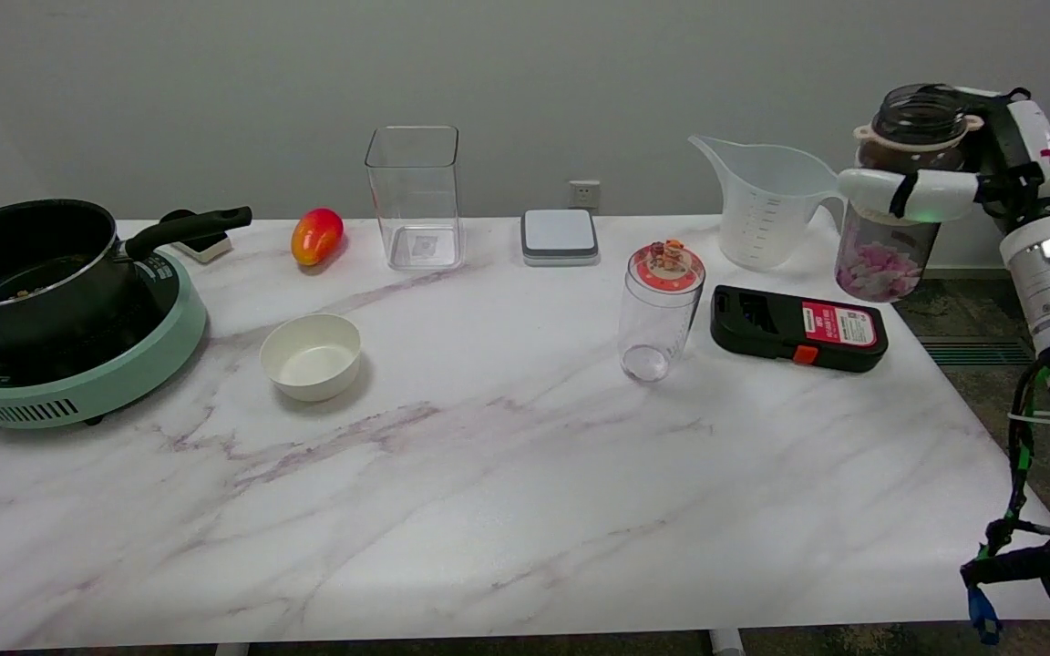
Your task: Pour the contents of the bottle into the measuring cup.
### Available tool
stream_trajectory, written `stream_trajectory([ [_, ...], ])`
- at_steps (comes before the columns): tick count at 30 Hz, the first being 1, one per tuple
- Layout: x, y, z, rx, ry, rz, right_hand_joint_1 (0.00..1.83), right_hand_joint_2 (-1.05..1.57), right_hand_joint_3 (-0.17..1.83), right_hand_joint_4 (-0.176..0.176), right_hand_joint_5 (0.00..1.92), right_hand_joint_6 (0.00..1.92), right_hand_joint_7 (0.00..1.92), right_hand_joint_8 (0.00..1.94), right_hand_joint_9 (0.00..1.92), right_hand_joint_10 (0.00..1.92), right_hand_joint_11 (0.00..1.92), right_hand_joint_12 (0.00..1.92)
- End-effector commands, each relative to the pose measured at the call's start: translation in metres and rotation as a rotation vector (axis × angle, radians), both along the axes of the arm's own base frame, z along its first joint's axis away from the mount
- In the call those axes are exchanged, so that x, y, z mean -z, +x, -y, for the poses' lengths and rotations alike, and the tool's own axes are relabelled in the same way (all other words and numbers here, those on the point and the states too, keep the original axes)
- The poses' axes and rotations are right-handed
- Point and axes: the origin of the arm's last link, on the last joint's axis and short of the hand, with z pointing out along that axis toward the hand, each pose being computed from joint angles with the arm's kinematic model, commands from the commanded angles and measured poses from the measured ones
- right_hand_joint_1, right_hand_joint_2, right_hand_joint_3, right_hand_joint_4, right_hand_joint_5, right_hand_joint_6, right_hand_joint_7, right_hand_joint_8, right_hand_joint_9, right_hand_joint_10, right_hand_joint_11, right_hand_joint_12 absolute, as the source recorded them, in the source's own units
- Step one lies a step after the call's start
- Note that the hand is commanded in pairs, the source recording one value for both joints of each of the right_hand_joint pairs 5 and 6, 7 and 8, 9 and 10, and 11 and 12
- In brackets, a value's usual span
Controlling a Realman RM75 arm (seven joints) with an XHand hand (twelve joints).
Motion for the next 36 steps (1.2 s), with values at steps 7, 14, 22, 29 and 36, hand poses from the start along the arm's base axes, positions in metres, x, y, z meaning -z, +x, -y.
stream_trajectory([
  [7, 0.042, -0.016, 0.027, 0.269, 0.038, -0.415, 1.48, 0.59, 1.07, 0.0, 1.09, 1.09, 1.44, 1.44, 1.39, 1.39, 1.1, 1.1],
  [14, 0.06, -0.021, 0.026, 0.288, 0.056, -0.488, 1.49, 0.54, 1.12, 0.0, 1.08, 1.08, 1.43, 1.43, 1.38, 1.38, 1.09, 1.09],
  [22, 0.086, -0.026, 0.026, 0.283, 0.14, -0.451, 1.5, 0.5, 1.17, 0.0, 1.09, 1.09, 1.42, 1.42, 1.37, 1.37, 1.08, 1.08],
  [29, 0.1, -0.034, 0.022, 0.296, 0.178, -0.438, 1.5, 0.49, 1.17, 0.0, 1.08, 1.08, 1.43, 1.43, 1.38, 1.38, 1.08, 1.08],
  [36, 0.102, -0.039, 0.021, 0.345, 0.185, -0.519, 1.5, 0.47, 1.21, 0.0, 1.08, 1.08, 1.42, 1.42, 1.36, 1.36, 1.08, 1.08],
])
